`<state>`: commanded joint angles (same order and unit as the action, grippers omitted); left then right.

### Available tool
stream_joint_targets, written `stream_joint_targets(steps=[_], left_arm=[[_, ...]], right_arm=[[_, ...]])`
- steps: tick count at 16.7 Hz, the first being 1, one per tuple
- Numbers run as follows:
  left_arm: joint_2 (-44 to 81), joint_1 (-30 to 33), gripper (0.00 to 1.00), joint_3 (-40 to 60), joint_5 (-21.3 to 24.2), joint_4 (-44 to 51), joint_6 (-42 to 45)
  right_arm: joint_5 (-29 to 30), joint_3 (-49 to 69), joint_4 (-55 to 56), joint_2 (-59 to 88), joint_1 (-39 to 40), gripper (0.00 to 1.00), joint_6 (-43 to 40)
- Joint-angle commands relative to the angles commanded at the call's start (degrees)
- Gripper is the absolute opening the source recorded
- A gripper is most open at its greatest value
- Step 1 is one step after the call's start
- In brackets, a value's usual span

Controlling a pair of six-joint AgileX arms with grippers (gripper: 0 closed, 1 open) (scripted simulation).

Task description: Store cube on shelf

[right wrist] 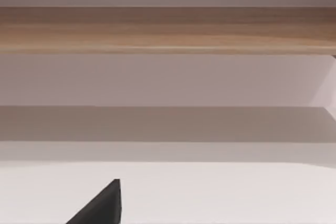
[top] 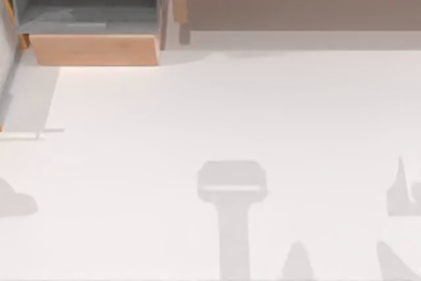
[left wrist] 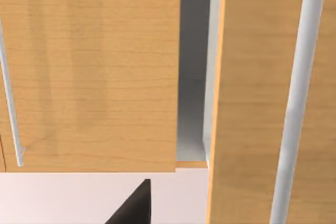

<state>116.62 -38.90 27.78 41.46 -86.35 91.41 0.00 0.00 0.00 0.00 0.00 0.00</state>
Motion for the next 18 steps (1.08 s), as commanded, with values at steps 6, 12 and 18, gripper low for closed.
stream_joint_targets(steps=[6, 12, 18], left_arm=[[0.0, 0.0, 1.0, 0.0, 0.0, 0.0, 0.0], [-0.7, -1.5, 1.0, -1.9, 1.6, -1.2, 0.1], [-1.0, -2.5, 1.0, -3.2, 2.7, -2.0, 0.2]], right_arm=[[0.0, 0.0, 0.0, 0.0, 0.0, 1.0, 0.0], [0.0, 0.0, 0.0, 0.0, 0.0, 1.0, 0.0], [0.0, 0.0, 0.0, 0.0, 0.0, 1.0, 0.0]])
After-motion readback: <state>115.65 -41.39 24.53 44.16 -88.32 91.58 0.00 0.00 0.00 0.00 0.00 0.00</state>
